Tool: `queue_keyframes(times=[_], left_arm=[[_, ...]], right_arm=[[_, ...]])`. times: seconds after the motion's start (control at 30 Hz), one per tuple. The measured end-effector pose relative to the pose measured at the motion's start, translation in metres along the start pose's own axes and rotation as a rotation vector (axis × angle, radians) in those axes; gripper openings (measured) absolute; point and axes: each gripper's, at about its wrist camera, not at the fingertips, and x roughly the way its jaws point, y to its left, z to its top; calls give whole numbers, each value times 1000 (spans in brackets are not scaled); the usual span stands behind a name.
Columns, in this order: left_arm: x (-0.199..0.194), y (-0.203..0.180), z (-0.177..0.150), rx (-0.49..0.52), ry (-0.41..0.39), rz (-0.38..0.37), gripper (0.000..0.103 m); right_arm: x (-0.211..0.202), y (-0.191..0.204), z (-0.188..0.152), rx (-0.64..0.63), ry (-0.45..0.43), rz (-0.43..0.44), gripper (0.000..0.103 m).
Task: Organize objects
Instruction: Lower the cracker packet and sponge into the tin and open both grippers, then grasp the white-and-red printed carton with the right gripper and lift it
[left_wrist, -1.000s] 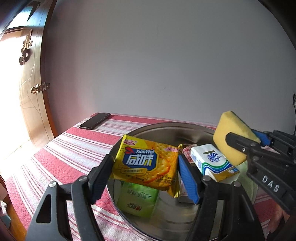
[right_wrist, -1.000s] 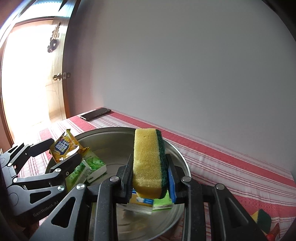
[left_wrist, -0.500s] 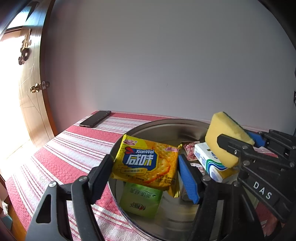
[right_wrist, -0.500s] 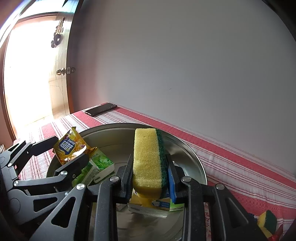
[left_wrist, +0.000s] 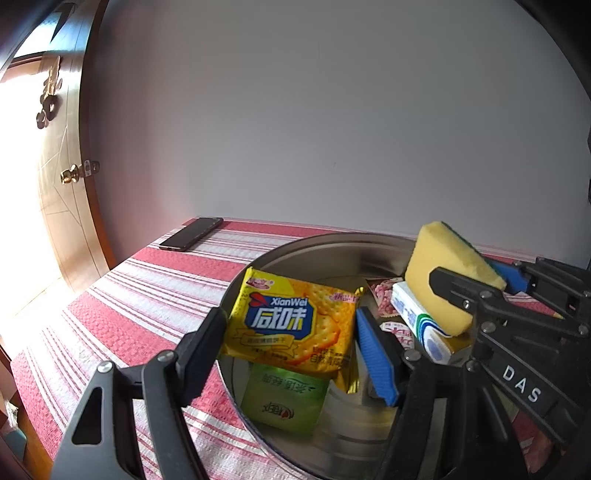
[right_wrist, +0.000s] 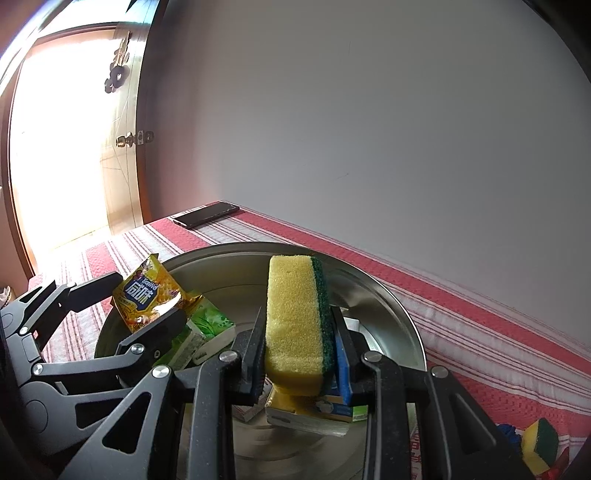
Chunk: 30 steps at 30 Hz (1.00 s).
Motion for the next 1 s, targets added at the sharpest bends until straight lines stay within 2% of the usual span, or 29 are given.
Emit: queue_keyframes(times=[0.17, 0.23, 0.27, 0.43, 0.5, 0.57, 0.77, 0.9, 1.0], left_arm=[[-1, 0, 0, -1, 0, 4, 72], [-1, 1, 0, -2, -1, 8, 72], [-2, 2, 1, -3, -2, 6, 73], [-9, 4, 2, -19, -25, 38, 98], [-14, 5, 3, -23, -39, 33, 103], [-19, 3, 4, -22, -55, 29, 103], [-34, -4, 7, -26, -98, 24, 103], [-37, -6, 7, -50, -99, 22, 103], [-42, -7, 8, -53, -113, 30, 103]], right_arm=[[0, -2, 0, 10, 6, 11, 33], [0, -4, 0, 13, 1, -2, 38], [-1, -6, 0, 15, -1, -15, 45], [-11, -20, -3, 60, -16, -17, 57], [-18, -26, -6, 77, -26, -23, 64], [-26, -31, -10, 85, -36, -29, 69], [-62, -66, -35, 127, -36, -91, 69], [-74, -96, -59, 214, 22, -88, 69], [-65, -99, -71, 213, 94, -92, 69]])
